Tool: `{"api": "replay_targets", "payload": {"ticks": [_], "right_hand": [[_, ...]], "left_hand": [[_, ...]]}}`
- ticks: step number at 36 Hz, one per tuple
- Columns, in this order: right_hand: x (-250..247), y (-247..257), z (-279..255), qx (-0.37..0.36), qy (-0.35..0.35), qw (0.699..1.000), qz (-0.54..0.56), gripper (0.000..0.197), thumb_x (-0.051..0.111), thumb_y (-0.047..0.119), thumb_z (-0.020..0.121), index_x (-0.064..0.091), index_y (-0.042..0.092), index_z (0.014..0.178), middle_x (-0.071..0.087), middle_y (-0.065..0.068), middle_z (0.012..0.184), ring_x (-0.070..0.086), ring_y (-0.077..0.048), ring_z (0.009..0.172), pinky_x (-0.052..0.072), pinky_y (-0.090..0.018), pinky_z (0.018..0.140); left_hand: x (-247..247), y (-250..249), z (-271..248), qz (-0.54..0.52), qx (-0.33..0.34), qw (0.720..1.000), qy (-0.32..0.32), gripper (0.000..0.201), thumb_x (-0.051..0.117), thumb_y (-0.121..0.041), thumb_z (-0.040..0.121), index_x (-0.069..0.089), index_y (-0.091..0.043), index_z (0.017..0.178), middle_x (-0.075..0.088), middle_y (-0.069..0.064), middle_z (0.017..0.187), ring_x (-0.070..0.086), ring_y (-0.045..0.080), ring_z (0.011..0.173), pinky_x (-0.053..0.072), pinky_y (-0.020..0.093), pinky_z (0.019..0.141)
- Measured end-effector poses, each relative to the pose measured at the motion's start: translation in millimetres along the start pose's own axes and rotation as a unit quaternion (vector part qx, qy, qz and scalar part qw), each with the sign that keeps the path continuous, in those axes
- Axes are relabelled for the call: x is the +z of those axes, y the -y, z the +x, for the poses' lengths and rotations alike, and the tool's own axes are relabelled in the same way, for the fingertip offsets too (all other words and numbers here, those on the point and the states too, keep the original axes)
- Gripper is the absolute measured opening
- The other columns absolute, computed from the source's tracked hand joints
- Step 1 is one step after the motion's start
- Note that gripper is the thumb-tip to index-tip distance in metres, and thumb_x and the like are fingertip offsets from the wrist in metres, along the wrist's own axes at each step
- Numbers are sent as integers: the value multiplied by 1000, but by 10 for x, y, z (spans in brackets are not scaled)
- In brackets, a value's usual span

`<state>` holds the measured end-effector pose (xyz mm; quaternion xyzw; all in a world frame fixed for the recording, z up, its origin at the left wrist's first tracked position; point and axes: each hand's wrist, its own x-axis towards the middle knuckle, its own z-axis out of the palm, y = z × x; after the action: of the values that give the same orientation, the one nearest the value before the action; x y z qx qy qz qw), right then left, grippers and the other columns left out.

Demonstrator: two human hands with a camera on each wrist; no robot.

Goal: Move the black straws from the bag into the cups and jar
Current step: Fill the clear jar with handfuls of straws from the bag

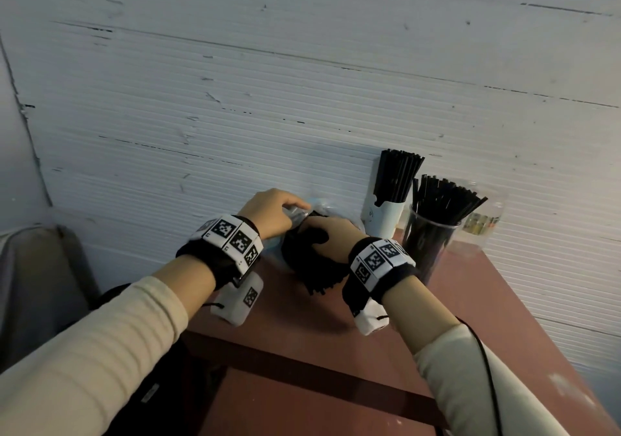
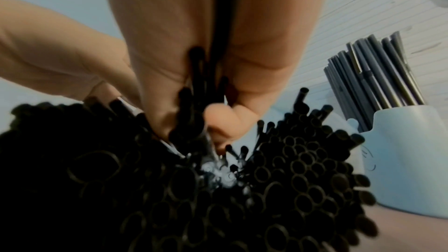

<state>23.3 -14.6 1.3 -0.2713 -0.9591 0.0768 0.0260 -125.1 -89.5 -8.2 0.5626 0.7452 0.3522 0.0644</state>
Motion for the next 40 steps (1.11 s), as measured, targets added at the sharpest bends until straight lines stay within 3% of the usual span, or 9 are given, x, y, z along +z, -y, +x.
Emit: {"api": "replay_targets", "payload": {"ticks": [6, 11, 16, 23, 27, 30, 32, 35, 40], "right_hand": [[1, -44, 1, 12, 10, 999, 34, 49, 58, 15, 89, 48, 26, 136, 55, -3, 132, 52, -23, 118, 42, -28, 88], [4, -39, -25, 17, 14, 999, 42, 45, 57, 13, 90, 47, 21, 133, 57, -4, 126, 55, -23, 112, 40, -25, 80], [36, -48, -14, 22, 23, 996, 84, 43, 55, 5, 88, 51, 22, 127, 59, -3, 101, 61, -21, 82, 50, -25, 63], [15, -133, -16, 9, -12, 996, 89, 45, 52, 1, 86, 59, 25, 123, 63, -4, 112, 64, -18, 78, 54, -26, 71], [-13, -250, -72, 4, -17, 994, 106, 46, 54, 2, 84, 62, 29, 121, 60, 0, 108, 62, -13, 76, 47, -11, 57], [-39, -343, -187, -3, -13, 994, 110, 46, 56, 2, 84, 63, 29, 120, 59, 4, 102, 62, -9, 74, 45, -6, 57], [-73, -399, -287, -12, -11, 993, 115, 46, 56, 1, 82, 64, 27, 120, 61, 5, 97, 61, -4, 70, 48, -9, 62], [-128, -473, -464, -15, -3, 993, 114, 47, 57, 3, 82, 64, 30, 119, 61, 8, 85, 64, -8, 67, 54, -17, 68], [-197, -548, -747, -36, 0, 995, 90, 44, 61, 7, 83, 63, 34, 117, 67, 5, 85, 63, -4, 65, 51, -15, 69]], "left_hand": [[34, 32, 17, -1, 1, 1000, 10, 52, 57, 1, 79, 70, -37, 112, 65, -6, 126, 57, 13, 120, 48, 33, 99], [37, 33, 30, -4, 9, 1000, 11, 51, 55, 2, 80, 70, -33, 113, 65, -5, 127, 56, 12, 121, 45, 24, 97], [33, 50, 27, -15, 16, 1000, 18, 49, 56, 2, 81, 70, -33, 114, 65, -3, 126, 56, 13, 121, 44, 24, 97], [41, 78, 13, -28, 29, 999, 16, 37, 64, -7, 86, 69, -28, 117, 65, -2, 127, 57, 14, 120, 39, 19, 92], [74, 62, -47, -38, 31, 998, 25, 40, 65, -12, 86, 65, -26, 123, 64, -2, 127, 57, 14, 117, 40, 20, 90], [108, 49, -101, -4, 25, 999, 27, 52, 61, -30, 72, 61, -33, 123, 61, -3, 124, 58, 15, 112, 47, 33, 96], [136, 17, -118, 17, 49, 999, 11, 57, 63, -30, 67, 59, -33, 124, 54, -2, 127, 54, 16, 116, 45, 36, 100], [204, -102, -119, 17, 131, 991, 23, 60, 72, -14, 72, 55, -23, 129, 50, 0, 134, 49, 16, 124, 39, 30, 104], [429, -413, -88, 97, 216, 969, 69, 61, 75, -24, 68, 54, -30, 125, 61, -7, 120, 55, 12, 112, 42, 27, 96]]}}
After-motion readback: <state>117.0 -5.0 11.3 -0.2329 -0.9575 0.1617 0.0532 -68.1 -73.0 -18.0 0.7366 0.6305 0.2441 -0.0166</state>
